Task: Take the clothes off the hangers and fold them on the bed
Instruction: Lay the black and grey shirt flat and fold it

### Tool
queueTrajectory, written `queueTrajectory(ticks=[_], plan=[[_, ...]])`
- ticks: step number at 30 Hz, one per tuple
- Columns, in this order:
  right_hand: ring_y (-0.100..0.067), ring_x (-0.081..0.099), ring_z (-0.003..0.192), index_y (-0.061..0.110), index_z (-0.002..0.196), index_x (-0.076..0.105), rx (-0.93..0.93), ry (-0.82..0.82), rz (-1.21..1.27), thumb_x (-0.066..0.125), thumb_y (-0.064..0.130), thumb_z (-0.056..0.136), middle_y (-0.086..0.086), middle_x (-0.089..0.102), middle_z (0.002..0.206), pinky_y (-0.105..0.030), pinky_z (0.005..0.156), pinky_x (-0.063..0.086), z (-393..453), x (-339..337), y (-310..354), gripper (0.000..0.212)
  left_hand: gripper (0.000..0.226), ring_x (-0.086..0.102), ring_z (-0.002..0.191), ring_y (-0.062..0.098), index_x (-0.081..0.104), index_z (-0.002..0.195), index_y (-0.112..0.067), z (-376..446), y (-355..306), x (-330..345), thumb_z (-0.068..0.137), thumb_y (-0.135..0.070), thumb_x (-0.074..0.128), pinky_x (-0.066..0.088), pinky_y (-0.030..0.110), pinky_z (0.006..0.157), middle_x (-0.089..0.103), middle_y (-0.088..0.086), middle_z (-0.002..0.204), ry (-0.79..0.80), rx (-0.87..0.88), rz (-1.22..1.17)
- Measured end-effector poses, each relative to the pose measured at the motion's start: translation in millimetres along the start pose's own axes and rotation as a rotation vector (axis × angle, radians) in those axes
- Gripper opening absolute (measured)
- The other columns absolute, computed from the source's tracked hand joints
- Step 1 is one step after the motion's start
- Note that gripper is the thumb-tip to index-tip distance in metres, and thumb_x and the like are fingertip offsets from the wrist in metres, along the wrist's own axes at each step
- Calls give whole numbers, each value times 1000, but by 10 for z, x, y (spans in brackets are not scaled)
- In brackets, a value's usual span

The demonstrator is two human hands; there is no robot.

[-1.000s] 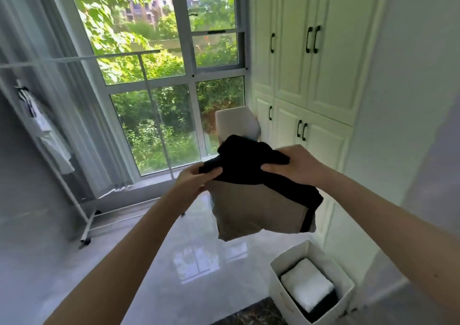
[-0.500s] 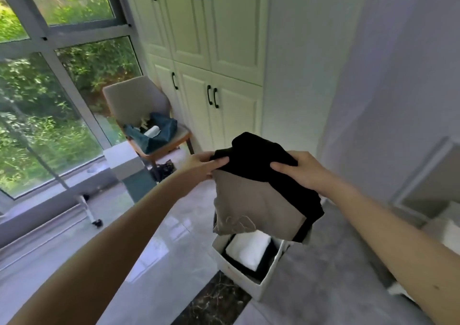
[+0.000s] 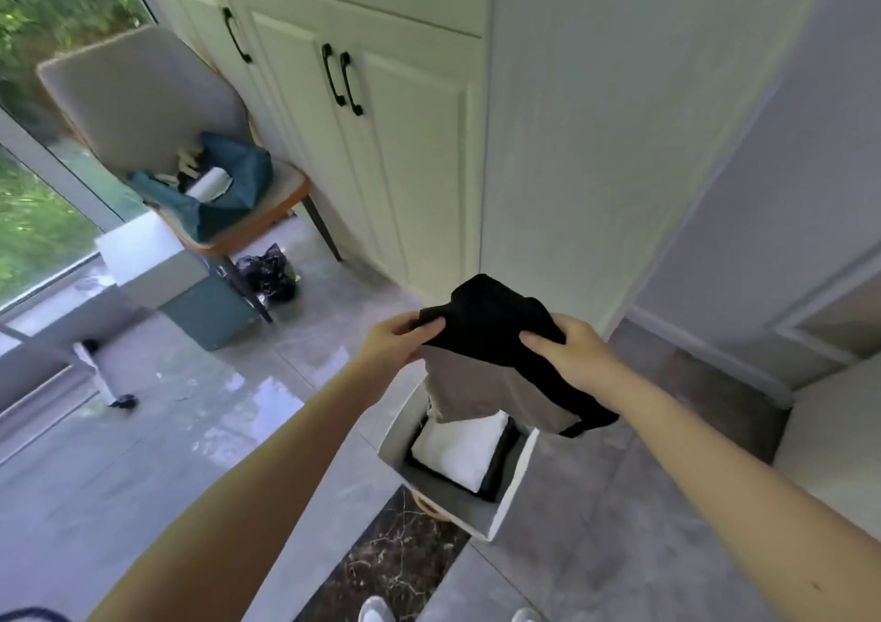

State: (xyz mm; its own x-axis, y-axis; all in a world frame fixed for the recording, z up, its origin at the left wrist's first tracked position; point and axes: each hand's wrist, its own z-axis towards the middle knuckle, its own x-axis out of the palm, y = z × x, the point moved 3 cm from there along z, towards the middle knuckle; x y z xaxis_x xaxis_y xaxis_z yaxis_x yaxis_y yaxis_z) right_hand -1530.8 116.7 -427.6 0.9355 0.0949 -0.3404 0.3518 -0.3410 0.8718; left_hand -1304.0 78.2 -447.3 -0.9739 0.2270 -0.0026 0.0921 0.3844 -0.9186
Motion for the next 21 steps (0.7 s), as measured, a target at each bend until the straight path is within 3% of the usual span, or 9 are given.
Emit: queueTrajectory(ticks=[4, 9, 16, 21], plan=[[-7, 57, 84, 22, 104, 56, 62, -20, -69, 53, 34, 94, 9, 60, 93, -16, 63, 40, 429, 340, -424, 16, 15, 66, 101, 18, 70, 100, -19, 446, 492, -203, 86, -23, 67, 53, 26, 84, 72, 4, 103, -13, -59, 24], [-5, 57, 89, 25, 103, 55, 137, -11, -23, 52, 35, 94, 9, 61, 98, -16, 68, 43, 914, 957, -1171, 14, 24, 66, 100, 19, 73, 91, -19, 994, 1309, -481, 76, -37, 75, 50, 36, 95, 73, 3, 97, -74, -132, 47], [-8, 59, 97, 28, 107, 57, 207, -2, 0, 51, 37, 94, 12, 63, 102, -20, 77, 44, 1604, 1703, -2604, 17, 8, 62, 79, 10, 69, 88, -20, 1797, 2709, -600, 88, -26, 65, 52, 29, 73, 68, -3, 84, -71, -136, 147], [-7, 61, 98, 19, 113, 61, 260, 51, 78, 52, 32, 95, 6, 66, 106, -14, 75, 45, 2015, 2154, -3667, 23, 9, 56, 71, 17, 70, 81, -23, 2298, 3721, -664, 86, -29, 67, 48, 31, 63, 61, 5, 76, 6, -155, 344]])
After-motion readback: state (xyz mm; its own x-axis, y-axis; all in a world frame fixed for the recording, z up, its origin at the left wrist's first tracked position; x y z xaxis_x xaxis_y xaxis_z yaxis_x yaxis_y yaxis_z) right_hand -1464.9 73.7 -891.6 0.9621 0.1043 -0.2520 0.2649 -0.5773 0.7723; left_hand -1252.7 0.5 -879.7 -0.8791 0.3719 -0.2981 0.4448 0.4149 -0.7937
